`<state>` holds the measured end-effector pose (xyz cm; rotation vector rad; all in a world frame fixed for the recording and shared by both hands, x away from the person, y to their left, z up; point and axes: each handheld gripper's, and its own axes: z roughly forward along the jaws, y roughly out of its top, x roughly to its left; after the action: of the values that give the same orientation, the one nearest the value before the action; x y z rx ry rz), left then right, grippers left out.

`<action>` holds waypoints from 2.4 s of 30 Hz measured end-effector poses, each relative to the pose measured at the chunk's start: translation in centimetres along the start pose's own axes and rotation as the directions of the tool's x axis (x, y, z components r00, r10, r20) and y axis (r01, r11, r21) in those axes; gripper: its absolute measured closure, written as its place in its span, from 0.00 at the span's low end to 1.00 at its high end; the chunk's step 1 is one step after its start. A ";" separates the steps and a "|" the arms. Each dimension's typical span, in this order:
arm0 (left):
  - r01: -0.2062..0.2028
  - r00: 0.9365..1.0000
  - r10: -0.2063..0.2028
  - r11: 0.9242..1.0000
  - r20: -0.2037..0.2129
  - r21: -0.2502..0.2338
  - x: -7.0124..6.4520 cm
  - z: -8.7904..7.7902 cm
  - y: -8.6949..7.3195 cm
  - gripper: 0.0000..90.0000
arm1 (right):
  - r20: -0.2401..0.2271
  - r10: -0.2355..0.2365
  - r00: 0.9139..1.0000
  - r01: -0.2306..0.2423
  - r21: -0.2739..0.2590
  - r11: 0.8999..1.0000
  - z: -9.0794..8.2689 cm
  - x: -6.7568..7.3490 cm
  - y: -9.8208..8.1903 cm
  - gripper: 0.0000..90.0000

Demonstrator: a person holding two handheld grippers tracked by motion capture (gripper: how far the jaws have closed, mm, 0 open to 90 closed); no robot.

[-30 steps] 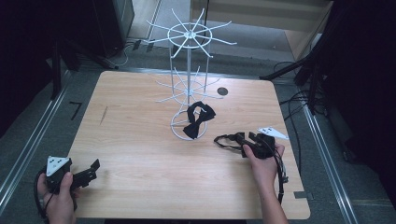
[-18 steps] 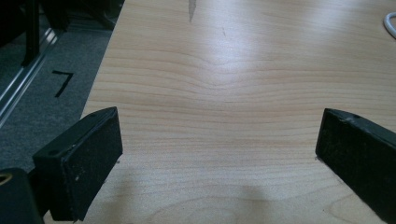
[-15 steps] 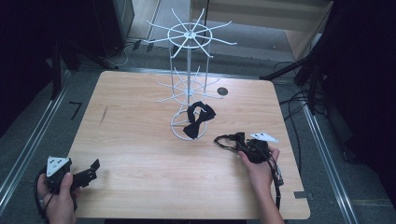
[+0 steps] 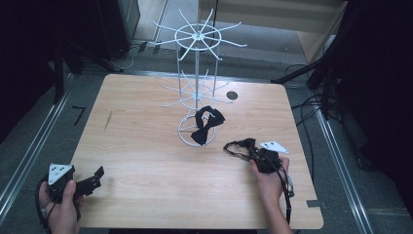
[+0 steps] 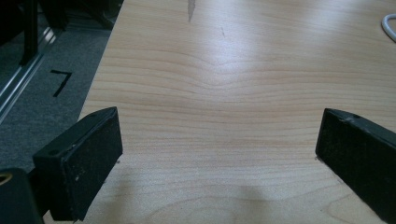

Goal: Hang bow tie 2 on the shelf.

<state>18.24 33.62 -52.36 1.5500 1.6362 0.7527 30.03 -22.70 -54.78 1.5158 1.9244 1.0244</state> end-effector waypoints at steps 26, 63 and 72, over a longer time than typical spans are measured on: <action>-0.007 1.000 0.007 1.000 -0.002 0.001 0.0 0.0 0.0 0.01 | -0.102 0.042 0.994 -0.065 -0.237 0.969 -4.3 0.8 4.9 0.88; -0.010 1.000 0.010 1.000 -0.002 0.000 -0.1 0.0 0.0 0.01 | -0.106 0.026 0.994 -0.062 -0.348 0.935 -7.9 1.7 9.6 0.88; -0.008 1.000 0.008 1.000 0.001 0.004 -0.1 0.1 0.0 0.01 | -0.112 0.022 0.994 -0.061 -0.362 0.930 -8.9 1.6 10.3 0.88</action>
<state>18.31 33.55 -52.38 1.5608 1.6325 0.7529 29.06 -22.36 -41.18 1.3153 1.6554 1.4171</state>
